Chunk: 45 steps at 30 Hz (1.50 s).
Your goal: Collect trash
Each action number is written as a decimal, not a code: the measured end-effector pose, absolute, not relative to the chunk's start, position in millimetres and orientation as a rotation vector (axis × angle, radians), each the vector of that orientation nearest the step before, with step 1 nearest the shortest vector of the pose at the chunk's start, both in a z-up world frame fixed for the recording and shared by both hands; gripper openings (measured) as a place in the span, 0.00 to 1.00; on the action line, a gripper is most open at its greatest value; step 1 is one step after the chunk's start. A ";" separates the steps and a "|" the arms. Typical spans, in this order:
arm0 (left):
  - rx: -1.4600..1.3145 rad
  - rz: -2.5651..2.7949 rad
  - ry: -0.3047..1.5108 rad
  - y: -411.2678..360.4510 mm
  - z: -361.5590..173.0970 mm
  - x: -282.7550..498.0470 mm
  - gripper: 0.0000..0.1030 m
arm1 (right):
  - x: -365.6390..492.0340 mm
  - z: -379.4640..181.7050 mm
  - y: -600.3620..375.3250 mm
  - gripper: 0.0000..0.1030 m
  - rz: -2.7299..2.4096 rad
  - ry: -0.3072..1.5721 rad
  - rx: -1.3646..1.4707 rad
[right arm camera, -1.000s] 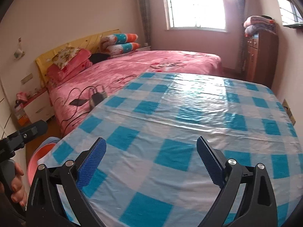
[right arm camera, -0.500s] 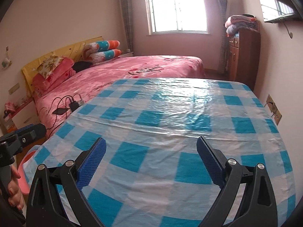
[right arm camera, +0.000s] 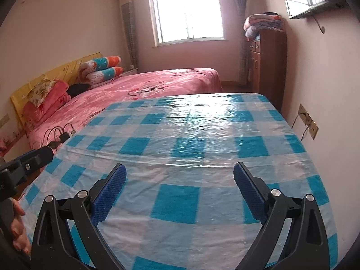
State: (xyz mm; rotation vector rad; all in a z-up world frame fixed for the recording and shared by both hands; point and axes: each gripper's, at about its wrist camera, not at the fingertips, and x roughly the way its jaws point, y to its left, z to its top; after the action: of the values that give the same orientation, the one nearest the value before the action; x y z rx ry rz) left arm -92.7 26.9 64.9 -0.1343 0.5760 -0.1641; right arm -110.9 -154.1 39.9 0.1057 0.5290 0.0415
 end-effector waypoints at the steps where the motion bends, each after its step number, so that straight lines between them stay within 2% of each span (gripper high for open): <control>1: -0.130 -0.167 0.574 23.3 64.8 -91.7 0.95 | -111.7 40.4 -158.6 0.92 0.033 0.525 0.107; 18: -0.099 -0.153 0.632 -19.2 54.2 -65.3 0.95 | -115.8 43.8 -192.8 0.92 -0.013 0.527 0.131; 38: -0.102 -0.165 0.635 -22.8 47.8 -56.8 0.96 | -104.5 37.4 -192.1 0.92 0.009 0.584 0.147; 45: -0.113 -0.143 0.740 -14.6 31.7 -35.0 0.96 | -93.0 29.2 -191.3 0.92 0.006 0.643 0.157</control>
State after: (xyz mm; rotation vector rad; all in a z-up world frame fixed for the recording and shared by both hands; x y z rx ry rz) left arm -35.0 -14.6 31.7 -0.1135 0.7401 -0.1430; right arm -93.0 -191.3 29.2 0.1572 0.6435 0.0058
